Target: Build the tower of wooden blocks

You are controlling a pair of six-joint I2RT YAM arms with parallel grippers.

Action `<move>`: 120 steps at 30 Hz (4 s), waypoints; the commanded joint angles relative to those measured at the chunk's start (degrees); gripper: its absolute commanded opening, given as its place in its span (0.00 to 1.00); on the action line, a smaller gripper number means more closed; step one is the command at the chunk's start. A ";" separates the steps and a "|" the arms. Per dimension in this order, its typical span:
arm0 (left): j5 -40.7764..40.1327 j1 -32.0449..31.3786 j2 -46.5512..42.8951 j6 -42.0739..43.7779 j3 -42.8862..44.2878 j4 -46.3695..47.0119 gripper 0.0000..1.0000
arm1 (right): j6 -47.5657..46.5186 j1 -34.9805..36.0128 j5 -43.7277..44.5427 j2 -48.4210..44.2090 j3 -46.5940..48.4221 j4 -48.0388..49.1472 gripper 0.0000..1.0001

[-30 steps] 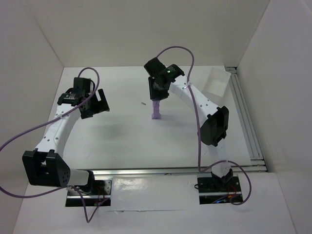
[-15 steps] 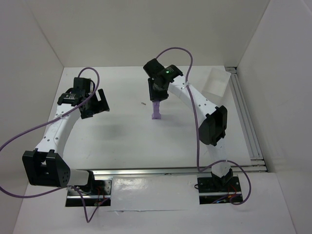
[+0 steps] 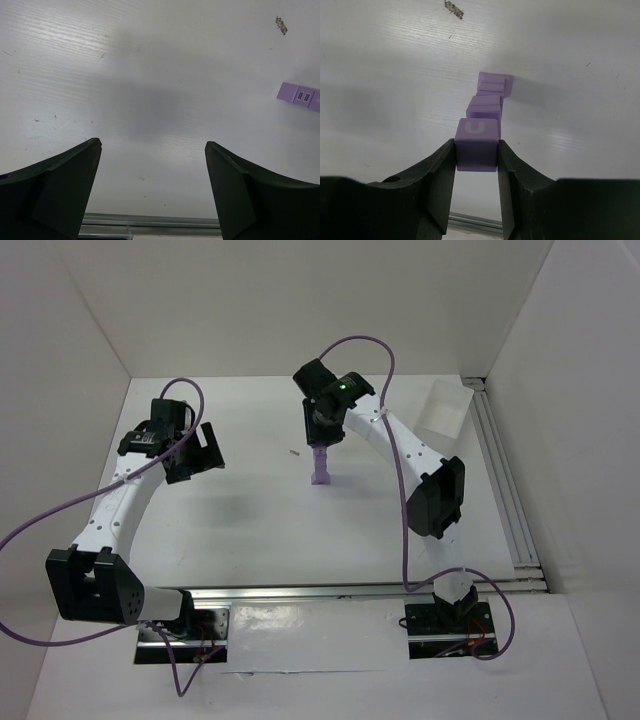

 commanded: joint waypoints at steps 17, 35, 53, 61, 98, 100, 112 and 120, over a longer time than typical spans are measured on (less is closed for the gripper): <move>0.92 0.26 -1.76 1.00 -0.78 0.25 0.98 | -0.66 0.17 1.39 -0.07 1.22 -1.63 0.36; 0.39 0.26 -1.76 1.00 -0.78 0.25 0.98 | -0.66 0.17 1.39 0.46 0.69 -1.63 0.39; 0.39 0.26 -2.28 1.00 -1.31 0.25 0.98 | -1.18 0.17 0.86 0.46 0.17 -1.63 0.39; 0.39 0.26 -2.28 1.00 -1.31 0.25 0.98 | -1.18 0.17 0.86 0.46 0.17 -1.63 0.39; 0.39 0.26 -2.28 1.00 -2.36 0.25 0.98 | -0.57 0.17 5.51 0.46 5.95 -3.91 0.99; 0.39 0.26 -2.28 1.00 -2.36 0.78 0.98 | 0.21 -0.44 9.81 -3.38 5.97 -1.82 0.99; 3.55 0.26 -6.23 1.00 -1.75 0.25 0.98 | 10.05 -14.23 20.99 -33.99 -36.72 17.71 0.99; 5.49 0.26 -7.65 2.06 -4.38 -0.27 0.98 | 15.16 -16.53 19.14 -43.74 -58.35 21.05 0.99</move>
